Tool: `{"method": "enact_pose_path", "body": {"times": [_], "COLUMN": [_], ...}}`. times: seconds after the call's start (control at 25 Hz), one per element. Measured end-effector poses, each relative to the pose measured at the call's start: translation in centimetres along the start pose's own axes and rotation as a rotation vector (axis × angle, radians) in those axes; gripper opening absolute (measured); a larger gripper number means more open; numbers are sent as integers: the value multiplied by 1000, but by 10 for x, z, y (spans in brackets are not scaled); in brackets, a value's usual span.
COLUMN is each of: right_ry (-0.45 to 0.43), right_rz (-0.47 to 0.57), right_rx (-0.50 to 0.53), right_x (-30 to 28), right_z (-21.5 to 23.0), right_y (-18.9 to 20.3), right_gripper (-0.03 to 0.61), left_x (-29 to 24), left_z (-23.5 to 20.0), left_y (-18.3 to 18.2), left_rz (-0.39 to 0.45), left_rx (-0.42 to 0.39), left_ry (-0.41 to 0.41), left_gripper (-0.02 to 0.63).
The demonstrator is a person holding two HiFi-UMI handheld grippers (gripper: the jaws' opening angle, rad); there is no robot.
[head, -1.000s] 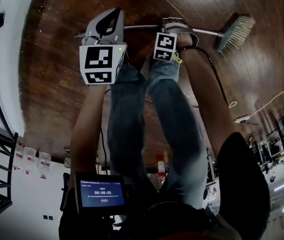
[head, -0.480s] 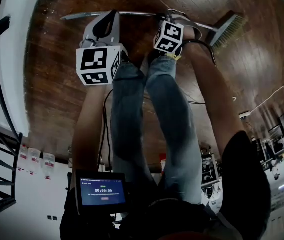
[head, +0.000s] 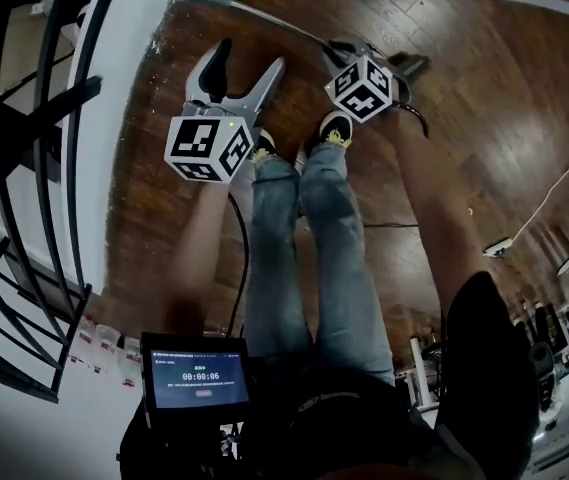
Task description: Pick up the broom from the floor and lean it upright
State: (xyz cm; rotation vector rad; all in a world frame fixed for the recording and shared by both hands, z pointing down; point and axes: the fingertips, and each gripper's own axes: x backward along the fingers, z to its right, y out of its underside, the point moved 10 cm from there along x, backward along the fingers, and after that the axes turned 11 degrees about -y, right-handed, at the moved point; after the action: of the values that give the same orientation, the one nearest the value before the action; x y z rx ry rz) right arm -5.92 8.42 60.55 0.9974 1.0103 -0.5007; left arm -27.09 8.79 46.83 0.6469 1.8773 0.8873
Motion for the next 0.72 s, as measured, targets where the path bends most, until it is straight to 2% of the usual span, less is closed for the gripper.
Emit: {"method": "enact_pose_path", "body": {"times": [0.12, 0.16, 0.28, 0.32, 0.4, 0.56, 0.72], "right_ry": [13, 17, 48, 61, 87, 117, 214], "right_rz": [94, 130, 244, 283, 366, 499, 579], "right_rx": [-83, -109, -182, -210, -283, -461, -570], "right_x": [54, 73, 125, 142, 178, 255, 320], "right_z": [9, 13, 34, 41, 55, 84, 136], "right_y": [-15, -22, -39, -43, -47, -31, -8], "right_gripper": [77, 78, 78, 78, 80, 80, 80], "left_x": [-20, -30, -63, -74, -88, -109, -145], "left_z": [41, 59, 117, 137, 181, 278, 359], "left_y": [-58, -78, -139, -158, -192, -244, -288], "left_rz": [50, 61, 112, 136, 183, 199, 223], "left_rx": [-49, -72, -201, -256, -342, -376, -439], "left_ry": [52, 72, 105, 114, 160, 281, 398], "left_gripper": [409, 440, 443, 389, 107, 74, 69]}}
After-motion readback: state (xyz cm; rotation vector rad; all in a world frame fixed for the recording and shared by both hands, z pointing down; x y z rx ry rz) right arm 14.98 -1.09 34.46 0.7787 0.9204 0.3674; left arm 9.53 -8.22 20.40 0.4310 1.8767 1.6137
